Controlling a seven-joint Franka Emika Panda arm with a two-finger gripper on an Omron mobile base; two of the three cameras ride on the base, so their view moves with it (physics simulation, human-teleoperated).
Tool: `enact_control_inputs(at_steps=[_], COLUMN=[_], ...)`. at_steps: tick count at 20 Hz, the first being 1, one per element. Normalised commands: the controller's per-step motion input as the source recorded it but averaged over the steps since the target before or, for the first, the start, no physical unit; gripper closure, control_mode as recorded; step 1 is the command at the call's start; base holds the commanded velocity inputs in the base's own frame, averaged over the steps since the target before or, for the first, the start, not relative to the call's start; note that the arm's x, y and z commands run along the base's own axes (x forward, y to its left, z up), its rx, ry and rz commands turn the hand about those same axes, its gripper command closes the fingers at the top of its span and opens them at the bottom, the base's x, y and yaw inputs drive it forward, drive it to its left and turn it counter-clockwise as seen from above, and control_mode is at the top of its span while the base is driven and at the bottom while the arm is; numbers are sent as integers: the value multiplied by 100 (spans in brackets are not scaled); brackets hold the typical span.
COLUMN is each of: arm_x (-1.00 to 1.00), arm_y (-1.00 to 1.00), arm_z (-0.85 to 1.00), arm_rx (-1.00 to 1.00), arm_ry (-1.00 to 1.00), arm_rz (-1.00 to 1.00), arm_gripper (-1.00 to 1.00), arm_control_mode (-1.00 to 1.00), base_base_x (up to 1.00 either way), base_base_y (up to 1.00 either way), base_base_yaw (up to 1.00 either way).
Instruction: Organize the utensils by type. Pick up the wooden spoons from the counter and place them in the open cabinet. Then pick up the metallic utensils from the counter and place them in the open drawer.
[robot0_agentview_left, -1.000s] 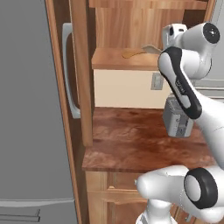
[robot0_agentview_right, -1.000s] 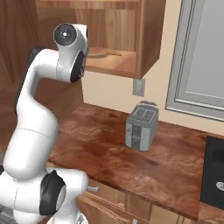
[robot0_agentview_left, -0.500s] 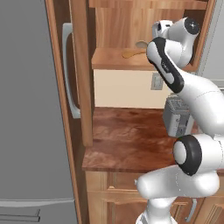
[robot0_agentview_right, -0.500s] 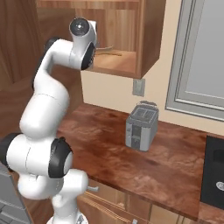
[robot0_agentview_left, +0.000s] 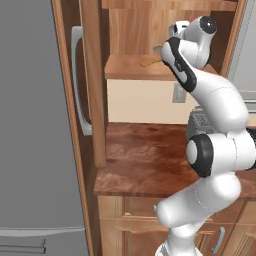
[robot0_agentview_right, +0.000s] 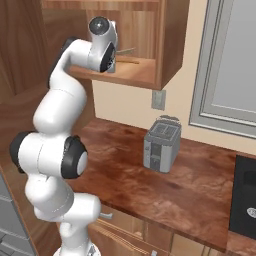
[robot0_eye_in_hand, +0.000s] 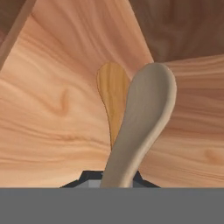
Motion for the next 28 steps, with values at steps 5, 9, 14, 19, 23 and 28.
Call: enact_control_inputs(at_steps=[5,9,14,19,23,28], arm_x=[36,31,31,45,35,3], arm_y=[-11,-6,-7,-8,-8,-3], arm_z=[-21,-21,-19,-17,-20,-21], arm_rx=[-7,-6,-4,-1,0,0], arm_ry=[0,0,0,0,0,0], arm_rz=[0,0,0,0,0,0], arm_gripper=[100,100,100,-100,-100,-100], arm_control_mode=[-100,-100,-100,-100,-100,-100], base_base_x=[0,0,0,0,0,0], base_base_y=[0,0,0,0,0,0], base_base_yaw=[0,0,0,0,0,0])
